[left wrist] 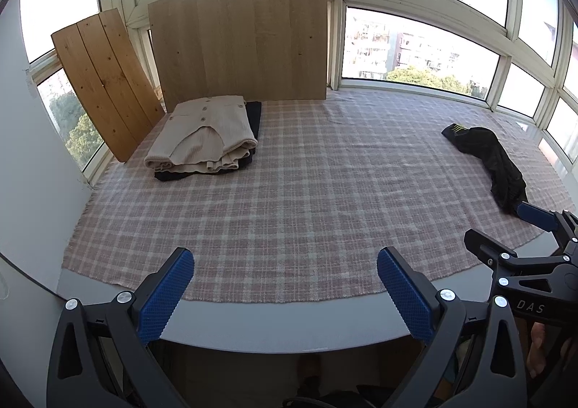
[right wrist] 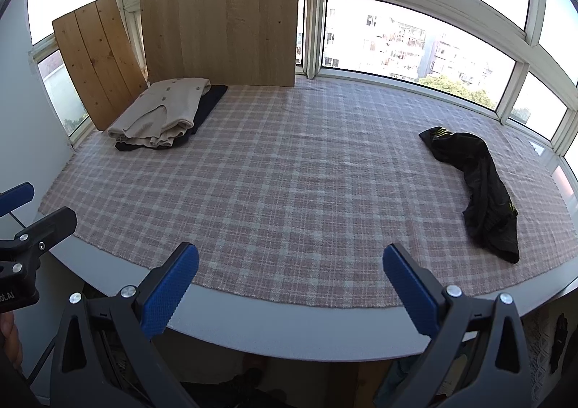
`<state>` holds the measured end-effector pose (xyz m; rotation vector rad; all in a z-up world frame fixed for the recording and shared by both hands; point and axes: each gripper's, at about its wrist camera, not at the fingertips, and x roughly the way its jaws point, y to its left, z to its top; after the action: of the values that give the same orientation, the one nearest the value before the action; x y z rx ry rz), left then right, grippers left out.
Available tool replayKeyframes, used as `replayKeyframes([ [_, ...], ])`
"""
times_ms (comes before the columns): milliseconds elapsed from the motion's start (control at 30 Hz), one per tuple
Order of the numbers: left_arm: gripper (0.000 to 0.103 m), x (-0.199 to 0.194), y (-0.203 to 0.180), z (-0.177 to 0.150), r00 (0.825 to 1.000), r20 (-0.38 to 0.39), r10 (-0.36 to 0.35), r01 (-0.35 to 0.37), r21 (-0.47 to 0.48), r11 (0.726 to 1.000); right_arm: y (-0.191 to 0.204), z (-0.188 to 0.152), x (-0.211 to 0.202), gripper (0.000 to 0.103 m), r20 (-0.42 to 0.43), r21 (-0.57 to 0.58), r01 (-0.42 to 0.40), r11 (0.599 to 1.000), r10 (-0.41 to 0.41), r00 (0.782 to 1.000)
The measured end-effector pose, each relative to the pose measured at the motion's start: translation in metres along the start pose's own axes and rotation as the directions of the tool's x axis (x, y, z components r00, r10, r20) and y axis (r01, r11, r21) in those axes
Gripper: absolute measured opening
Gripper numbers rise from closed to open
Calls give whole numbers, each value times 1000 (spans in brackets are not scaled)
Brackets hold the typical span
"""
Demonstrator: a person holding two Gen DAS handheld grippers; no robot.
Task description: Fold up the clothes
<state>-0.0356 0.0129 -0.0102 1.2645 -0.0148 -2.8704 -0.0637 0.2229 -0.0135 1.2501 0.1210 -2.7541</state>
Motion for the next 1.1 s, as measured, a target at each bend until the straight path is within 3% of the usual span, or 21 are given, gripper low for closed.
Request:
replayKeyframes([
  [300, 102, 19, -14, 17, 1000, -9, -21, 21, 16, 1000, -16, 12, 17, 103, -14, 11, 14, 1000, -14, 1000],
  [600, 102, 46, -45, 50, 996, -12, -90, 91, 104, 990, -46, 27, 29, 103, -21, 67, 74, 995, -73, 997],
  [867, 102, 72, -77, 88, 982, -1, -189, 185, 213, 959, -81, 47, 36, 103, -11, 148, 170, 974, -171, 985],
  [1100, 102, 100, -108, 131, 960, 10, -280, 265, 297, 917, -120, 70, 47, 103, -12, 205, 238, 949, -241, 971],
])
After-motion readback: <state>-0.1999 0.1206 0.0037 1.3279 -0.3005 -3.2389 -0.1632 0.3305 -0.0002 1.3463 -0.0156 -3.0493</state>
